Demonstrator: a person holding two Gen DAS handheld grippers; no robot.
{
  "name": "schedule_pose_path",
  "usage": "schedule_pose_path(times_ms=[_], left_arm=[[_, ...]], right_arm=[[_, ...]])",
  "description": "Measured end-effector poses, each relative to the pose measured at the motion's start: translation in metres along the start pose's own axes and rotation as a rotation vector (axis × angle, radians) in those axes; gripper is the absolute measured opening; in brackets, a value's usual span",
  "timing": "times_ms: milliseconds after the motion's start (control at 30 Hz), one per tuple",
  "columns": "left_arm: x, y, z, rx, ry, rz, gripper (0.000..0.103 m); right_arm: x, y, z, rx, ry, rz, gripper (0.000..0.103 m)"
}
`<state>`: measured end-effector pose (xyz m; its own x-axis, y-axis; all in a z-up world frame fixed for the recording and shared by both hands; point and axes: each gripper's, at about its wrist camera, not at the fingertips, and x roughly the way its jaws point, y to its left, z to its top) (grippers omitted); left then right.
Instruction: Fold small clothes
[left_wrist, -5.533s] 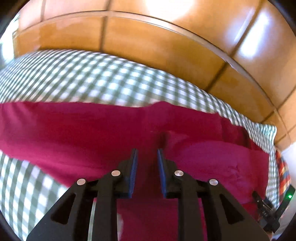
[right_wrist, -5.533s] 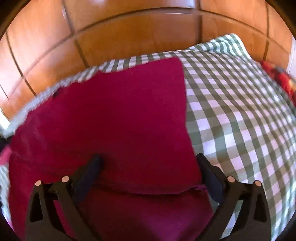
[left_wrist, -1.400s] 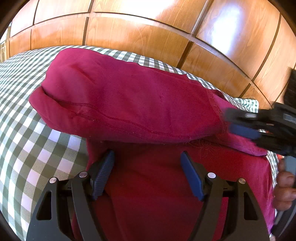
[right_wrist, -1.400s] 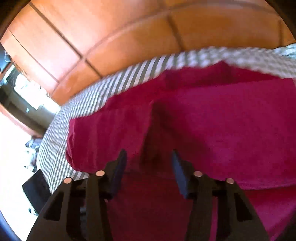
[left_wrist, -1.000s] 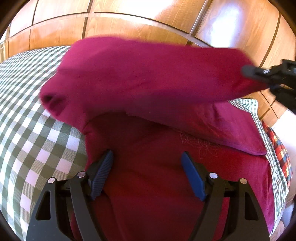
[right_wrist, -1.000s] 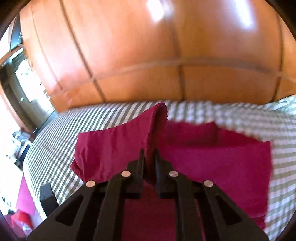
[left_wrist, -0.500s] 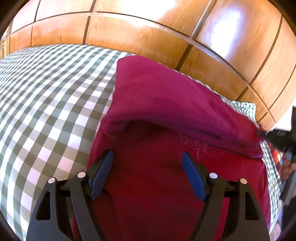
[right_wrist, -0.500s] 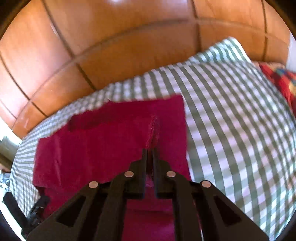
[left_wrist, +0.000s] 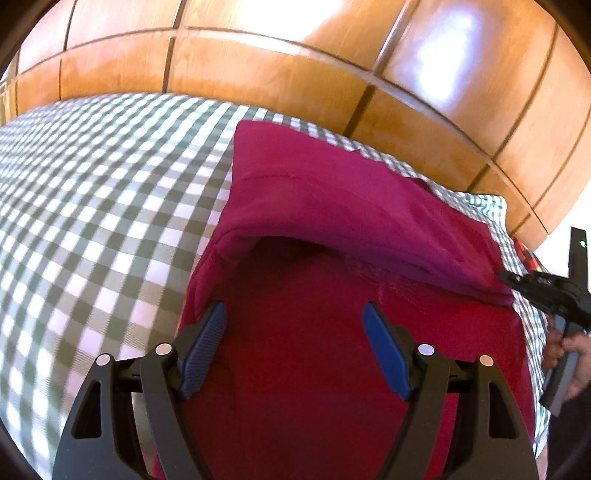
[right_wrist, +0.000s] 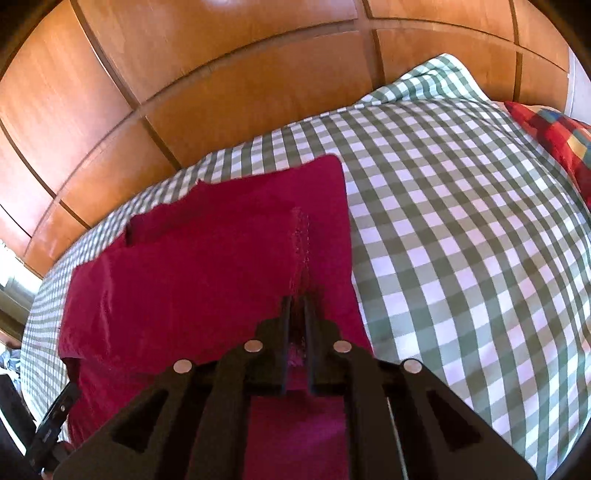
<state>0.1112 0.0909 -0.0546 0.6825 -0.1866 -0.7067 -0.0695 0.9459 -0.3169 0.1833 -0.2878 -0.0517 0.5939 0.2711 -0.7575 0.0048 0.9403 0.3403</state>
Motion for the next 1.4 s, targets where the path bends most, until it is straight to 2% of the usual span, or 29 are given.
schedule_pose_path(times_ms=[33, 67, 100, 200, 333, 433, 500, 533, 567, 600, 667, 800, 1000, 1400], left_arm=[[-0.007, 0.000, 0.000, -0.001, -0.009, -0.010, 0.075], [-0.016, 0.001, 0.002, -0.006, -0.029, -0.021, 0.075], [-0.021, 0.001, 0.005, -0.008, -0.044, -0.025, 0.075], [-0.031, -0.002, 0.022, -0.011, -0.097, -0.044, 0.075], [-0.016, -0.018, 0.043, 0.040, -0.112, 0.000, 0.075], [0.015, -0.016, 0.050, 0.062, -0.042, 0.086, 0.075], [0.038, -0.009, 0.044, 0.067, 0.014, 0.161, 0.075], [0.049, -0.001, 0.037, 0.055, 0.046, 0.179, 0.079], [0.051, 0.004, 0.032, 0.037, 0.047, 0.166, 0.082], [0.049, 0.011, 0.030, -0.002, 0.031, 0.140, 0.082], [0.044, 0.013, 0.033, -0.029, 0.026, 0.146, 0.082], [0.029, 0.011, 0.032, -0.032, -0.010, 0.159, 0.082], [0.002, 0.002, 0.033, 0.008, -0.090, 0.200, 0.082], [-0.014, -0.009, 0.043, 0.062, -0.138, 0.224, 0.082]], right_arm=[[-0.005, 0.000, 0.001, -0.001, -0.018, -0.016, 0.027], [-0.014, 0.002, 0.002, -0.003, -0.051, -0.039, 0.038], [-0.021, 0.003, 0.002, -0.005, -0.076, -0.041, 0.043], [-0.036, 0.020, 0.004, -0.039, -0.117, 0.022, 0.043], [-0.021, 0.053, -0.002, -0.136, -0.082, 0.040, 0.044], [0.004, 0.058, -0.008, -0.158, -0.049, -0.025, 0.046], [0.025, 0.052, -0.015, -0.172, -0.030, -0.095, 0.046], [0.033, 0.048, -0.019, -0.178, -0.028, -0.097, 0.047], [0.035, 0.049, -0.026, -0.207, -0.066, -0.101, 0.047], [0.036, 0.050, -0.031, -0.235, -0.090, -0.113, 0.047], [0.037, 0.052, -0.036, -0.258, -0.114, -0.134, 0.047], [0.038, 0.049, -0.036, -0.248, -0.120, -0.121, 0.047], [0.036, 0.050, -0.036, -0.242, -0.126, -0.115, 0.048], [0.036, 0.050, -0.036, -0.242, -0.128, -0.114, 0.048]])
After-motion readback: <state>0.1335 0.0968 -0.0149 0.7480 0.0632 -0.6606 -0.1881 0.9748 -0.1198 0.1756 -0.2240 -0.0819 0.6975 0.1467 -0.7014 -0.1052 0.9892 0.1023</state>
